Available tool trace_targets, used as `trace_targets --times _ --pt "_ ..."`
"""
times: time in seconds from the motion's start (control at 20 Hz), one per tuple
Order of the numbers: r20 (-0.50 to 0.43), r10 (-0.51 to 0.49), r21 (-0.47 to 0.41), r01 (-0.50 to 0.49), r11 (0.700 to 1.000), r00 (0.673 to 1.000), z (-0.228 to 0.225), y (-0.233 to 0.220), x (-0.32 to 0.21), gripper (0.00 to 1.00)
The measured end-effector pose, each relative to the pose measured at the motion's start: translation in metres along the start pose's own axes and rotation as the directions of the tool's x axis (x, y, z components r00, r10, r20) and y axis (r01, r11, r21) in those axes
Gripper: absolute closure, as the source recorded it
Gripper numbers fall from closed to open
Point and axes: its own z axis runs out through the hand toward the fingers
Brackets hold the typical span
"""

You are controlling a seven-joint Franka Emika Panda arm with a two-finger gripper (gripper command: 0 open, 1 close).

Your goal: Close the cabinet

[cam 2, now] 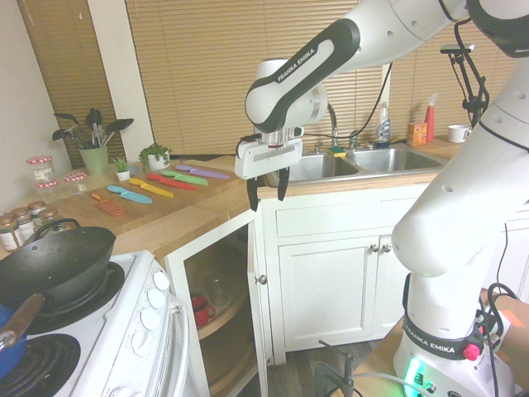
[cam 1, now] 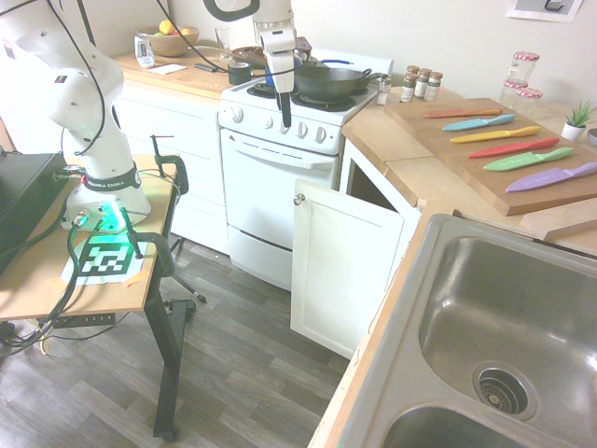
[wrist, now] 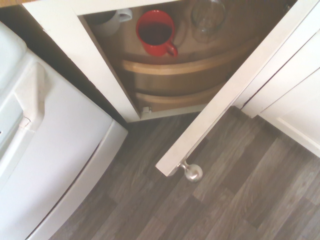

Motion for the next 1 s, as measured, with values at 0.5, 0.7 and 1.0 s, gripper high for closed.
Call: trace_targets --times 0.5,0.7,1.0 --pt "-0.023 -0.029 -0.060 0.028 0.998 0.999 0.015 0.010 0.020 0.00" --pt "-0.041 -0.023 -0.070 0.020 0.997 0.999 0.013 0.039 0.054 0.00" --pt "-0.038 0.000 -0.078 -0.003 0.997 0.999 0.041 0.078 0.113 0.00"
